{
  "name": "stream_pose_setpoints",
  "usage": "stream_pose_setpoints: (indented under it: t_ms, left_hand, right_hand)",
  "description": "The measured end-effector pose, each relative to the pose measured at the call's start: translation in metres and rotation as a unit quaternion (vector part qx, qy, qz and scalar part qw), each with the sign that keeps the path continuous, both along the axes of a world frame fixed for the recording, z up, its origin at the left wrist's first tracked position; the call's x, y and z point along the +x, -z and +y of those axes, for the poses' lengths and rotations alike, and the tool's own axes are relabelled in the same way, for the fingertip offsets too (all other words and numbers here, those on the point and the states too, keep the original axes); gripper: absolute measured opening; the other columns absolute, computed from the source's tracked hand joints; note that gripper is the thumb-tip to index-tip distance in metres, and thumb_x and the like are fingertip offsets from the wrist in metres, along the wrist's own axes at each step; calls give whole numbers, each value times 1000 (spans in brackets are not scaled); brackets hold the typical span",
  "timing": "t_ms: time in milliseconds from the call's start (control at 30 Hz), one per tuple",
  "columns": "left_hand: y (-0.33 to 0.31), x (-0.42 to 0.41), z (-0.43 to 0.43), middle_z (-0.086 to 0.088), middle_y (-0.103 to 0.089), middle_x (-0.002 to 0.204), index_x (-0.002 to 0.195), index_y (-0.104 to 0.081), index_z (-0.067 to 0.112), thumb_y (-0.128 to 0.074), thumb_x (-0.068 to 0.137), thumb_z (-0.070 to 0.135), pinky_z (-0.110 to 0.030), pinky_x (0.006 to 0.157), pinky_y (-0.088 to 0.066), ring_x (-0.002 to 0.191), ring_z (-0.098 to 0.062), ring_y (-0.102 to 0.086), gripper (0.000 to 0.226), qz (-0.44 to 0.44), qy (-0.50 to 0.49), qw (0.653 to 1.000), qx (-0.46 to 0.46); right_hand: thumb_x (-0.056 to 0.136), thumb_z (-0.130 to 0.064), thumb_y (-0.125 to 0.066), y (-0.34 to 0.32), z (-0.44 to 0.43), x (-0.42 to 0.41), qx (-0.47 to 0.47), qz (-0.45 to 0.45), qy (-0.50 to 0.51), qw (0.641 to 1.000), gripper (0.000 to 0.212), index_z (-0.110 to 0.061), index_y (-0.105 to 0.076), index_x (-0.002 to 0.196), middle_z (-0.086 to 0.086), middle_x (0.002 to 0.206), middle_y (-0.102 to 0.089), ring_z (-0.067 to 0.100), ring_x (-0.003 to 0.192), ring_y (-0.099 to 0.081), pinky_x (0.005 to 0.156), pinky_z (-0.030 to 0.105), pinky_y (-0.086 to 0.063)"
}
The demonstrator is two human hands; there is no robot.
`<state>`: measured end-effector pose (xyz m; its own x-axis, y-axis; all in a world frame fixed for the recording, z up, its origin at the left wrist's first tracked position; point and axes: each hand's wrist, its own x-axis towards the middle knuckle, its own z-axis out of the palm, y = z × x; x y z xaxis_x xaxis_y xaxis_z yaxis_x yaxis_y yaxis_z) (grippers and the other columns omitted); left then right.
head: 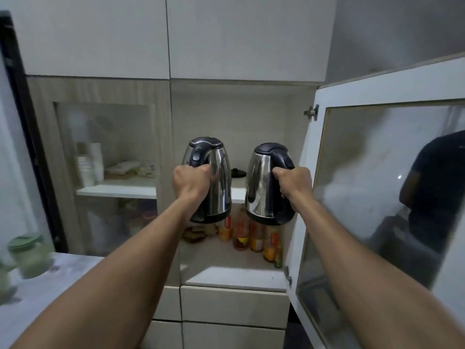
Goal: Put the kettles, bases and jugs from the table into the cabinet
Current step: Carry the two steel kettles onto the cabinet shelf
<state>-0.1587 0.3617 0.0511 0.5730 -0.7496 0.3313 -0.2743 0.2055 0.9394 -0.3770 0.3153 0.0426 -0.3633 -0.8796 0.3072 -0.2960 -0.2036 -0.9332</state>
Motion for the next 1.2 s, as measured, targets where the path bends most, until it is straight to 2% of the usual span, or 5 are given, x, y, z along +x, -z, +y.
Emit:
stream_pose_setpoints:
  t_ms: [400, 633, 933, 1033, 1200]
  left_hand:
    - [-1, -7, -162, -4, -58, 59, 60, -60, 9, -67, 70, 26, -25, 47, -34, 54, -22, -54, 21, 12, 29, 999, 7]
    - [-15, -5, -278, -10, -65, 65, 68, -67, 5, -66, 66, 28, -29, 50, -43, 60, -30, -60, 23, 13, 60, 998, 3]
    - [-6, -15, -395, -7, -62, 60, 64, -62, 8, -65, 68, 23, -34, 55, -52, 60, -32, -64, 17, 30, 77, 996, 22]
    - [-2, -21, -438, -10, -65, 63, 64, -62, 9, -66, 68, 25, -42, 62, -57, 64, -35, -67, 18, 41, 70, 996, 21]
    - [11, -32, -506, -13, -70, 72, 74, -69, 7, -63, 64, 34, -37, 56, -54, 66, -35, -67, 29, 38, 55, 997, 31]
  right_hand:
    - [63, -33, -68, 9, -143, -13, 5, -23, 25, 999, 31, -6, -70, 78, 10, 64, -63, 27, 54, -58, 50, 32, -44]
    - [67, -24, -70, -5, -245, -8, -6, -25, 45, 999, 17, -9, -63, 61, 6, 51, -53, 24, 46, -49, 47, 32, -39]
    - [70, -29, -71, 6, -365, -10, 7, -33, 50, 998, 19, -10, -66, 73, 4, 58, -60, 24, 51, -57, 53, 32, -44]
    - [66, -28, -71, 12, -408, -14, -7, -42, 54, 998, 18, -12, -63, 64, 4, 55, -58, 26, 53, -56, 54, 35, -45]
    - [67, -34, -68, 22, -472, -24, -13, -47, 41, 998, 25, -12, -62, 59, 4, 53, -59, 26, 49, -56, 50, 34, -44]
